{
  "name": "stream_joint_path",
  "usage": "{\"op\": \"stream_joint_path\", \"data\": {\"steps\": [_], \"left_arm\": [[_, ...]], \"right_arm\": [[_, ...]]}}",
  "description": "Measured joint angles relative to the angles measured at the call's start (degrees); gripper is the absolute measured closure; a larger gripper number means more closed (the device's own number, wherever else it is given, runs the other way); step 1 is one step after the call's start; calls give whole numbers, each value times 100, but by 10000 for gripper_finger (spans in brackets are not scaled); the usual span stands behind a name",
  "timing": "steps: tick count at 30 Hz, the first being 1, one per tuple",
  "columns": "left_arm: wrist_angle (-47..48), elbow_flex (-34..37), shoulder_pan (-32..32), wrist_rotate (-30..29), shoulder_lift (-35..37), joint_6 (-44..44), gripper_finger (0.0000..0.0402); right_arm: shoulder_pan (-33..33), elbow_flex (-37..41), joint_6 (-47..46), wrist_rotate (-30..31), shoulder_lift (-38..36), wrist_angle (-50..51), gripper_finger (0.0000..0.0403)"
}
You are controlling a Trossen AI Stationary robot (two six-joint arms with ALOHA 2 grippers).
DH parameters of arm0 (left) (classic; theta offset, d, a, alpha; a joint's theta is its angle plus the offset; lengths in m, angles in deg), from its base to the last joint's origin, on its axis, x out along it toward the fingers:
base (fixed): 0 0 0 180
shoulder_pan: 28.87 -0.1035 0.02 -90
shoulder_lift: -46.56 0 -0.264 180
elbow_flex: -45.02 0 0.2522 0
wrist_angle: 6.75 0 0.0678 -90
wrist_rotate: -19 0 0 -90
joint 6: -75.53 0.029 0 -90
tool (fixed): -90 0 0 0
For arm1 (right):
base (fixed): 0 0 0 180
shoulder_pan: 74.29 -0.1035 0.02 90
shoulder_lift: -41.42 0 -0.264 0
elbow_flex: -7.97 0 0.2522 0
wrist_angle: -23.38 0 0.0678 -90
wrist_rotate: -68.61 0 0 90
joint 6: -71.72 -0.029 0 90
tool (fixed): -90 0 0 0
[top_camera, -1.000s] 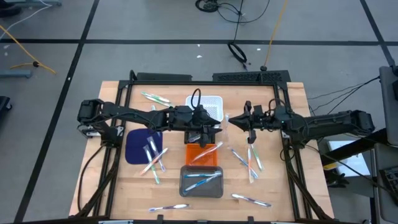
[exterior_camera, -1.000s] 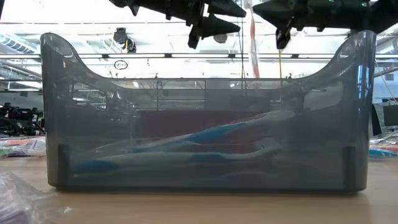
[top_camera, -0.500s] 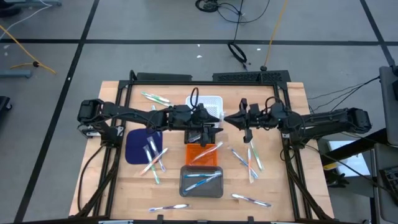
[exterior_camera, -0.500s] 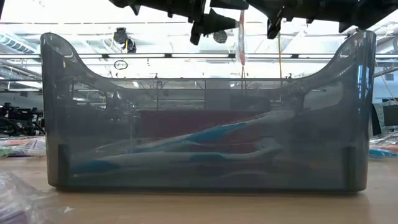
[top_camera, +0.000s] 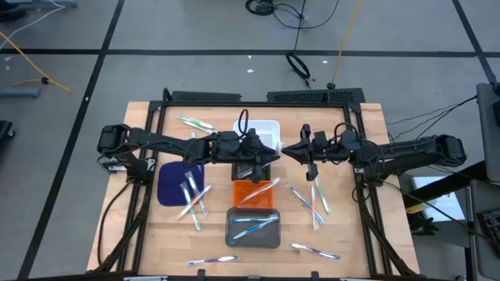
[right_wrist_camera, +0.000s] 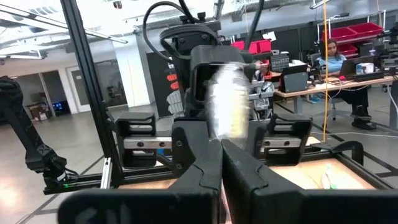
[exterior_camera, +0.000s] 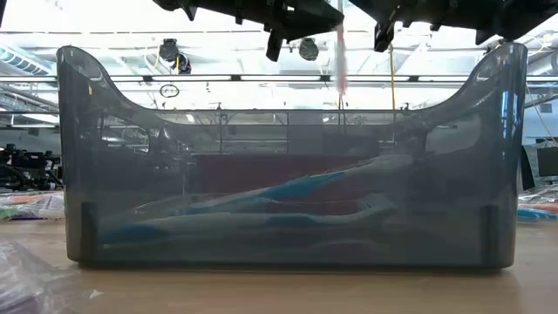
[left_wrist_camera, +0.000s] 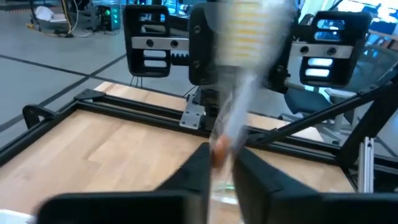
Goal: Pick & Place Toothbrushes
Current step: Put the middle orange toothbrush into the orange bin
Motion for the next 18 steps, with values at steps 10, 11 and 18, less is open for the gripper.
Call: {"op": "stream_joint_path", "data": {"steps": [10,11,18], "left_arm": [[102,0,76,-30,0,137,397],[127,0,80,-32,0,139,398],[551,4,78,-37,55,136,400]], "right_arm": [[2,7,0,-8,-2,111,403],[2,7,0,-15,-4,135,403],[2,7,107,-21,-140,749,378]]}}
